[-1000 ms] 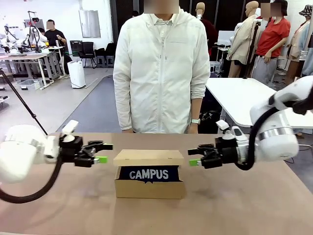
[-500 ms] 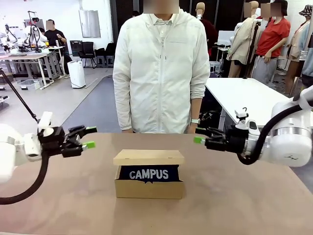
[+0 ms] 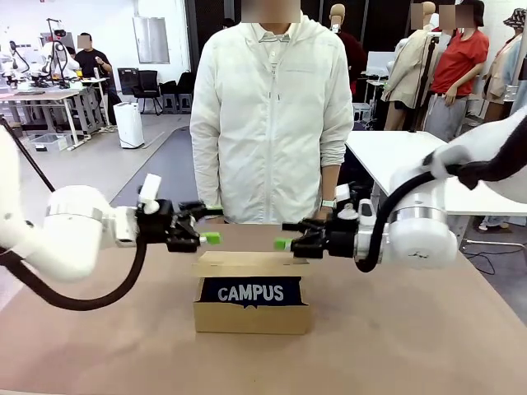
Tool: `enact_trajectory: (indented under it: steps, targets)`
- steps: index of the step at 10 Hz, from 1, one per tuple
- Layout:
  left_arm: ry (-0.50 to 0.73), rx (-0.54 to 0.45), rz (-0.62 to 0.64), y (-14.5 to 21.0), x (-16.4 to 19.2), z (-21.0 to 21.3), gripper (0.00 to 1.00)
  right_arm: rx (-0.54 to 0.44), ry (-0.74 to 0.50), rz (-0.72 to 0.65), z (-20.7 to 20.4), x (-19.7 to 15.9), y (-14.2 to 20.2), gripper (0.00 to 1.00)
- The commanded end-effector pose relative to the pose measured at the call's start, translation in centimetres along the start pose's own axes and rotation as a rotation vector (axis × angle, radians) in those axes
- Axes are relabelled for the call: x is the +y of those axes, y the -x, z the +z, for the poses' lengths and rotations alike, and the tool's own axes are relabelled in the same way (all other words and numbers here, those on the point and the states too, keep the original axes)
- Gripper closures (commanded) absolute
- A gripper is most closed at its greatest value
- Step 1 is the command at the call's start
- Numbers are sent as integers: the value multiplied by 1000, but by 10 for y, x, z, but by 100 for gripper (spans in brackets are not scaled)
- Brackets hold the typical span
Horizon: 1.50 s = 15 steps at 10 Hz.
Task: Pack the items into the box.
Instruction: Close the Mailer Box.
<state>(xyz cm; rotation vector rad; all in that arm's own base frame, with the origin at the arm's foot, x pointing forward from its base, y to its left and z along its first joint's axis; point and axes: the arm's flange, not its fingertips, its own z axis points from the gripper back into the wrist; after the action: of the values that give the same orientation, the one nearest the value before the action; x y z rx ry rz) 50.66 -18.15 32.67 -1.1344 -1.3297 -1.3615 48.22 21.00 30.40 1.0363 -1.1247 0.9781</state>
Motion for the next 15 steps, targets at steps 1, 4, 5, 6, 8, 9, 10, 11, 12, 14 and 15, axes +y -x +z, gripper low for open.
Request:
enact_trajectory:
  steps: [1, 4, 5, 6, 8, 9, 10, 11, 12, 14, 15]
  targets:
    - [145, 100, 15, 47, -9, -5, 0, 119, -21, 66, -3, 3, 6, 0]
    - [180, 177, 89, 73, -18, -14, 0, 236, -48, 108, -11, 13, 24, 0]
    - [191, 170, 107, 76, -18, -15, 0, 264, -65, 125, -13, 13, 31, 0]
    - [178, 191, 117, 79, -17, -15, 0, 302, -57, 133, -17, 12, 38, 0]
    - [190, 166, 119, 77, -18, -14, 0, 272, -66, 110, -14, 10, 48, 0]
    - [174, 167, 118, 76, -18, -13, 0, 253, -73, 121, -12, 12, 47, 0]
    - [177, 155, 122, 72, -19, -11, 0, 249, -70, 140, -11, 14, 42, 0]
    - [199, 128, 115, 61, -21, -10, 0, 230, -92, 143, -7, 15, 34, 0]
    - [196, 100, 118, 41, -24, -6, 0, 181, -111, 121, 0, 17, 18, 0]
    - [151, 28, 249, -22, -34, 5, 0, 99, -74, -117, 21, 19, -27, 0]
    - [157, 23, 260, -45, -38, 11, 0, 121, -25, -209, 32, 19, -44, 0]
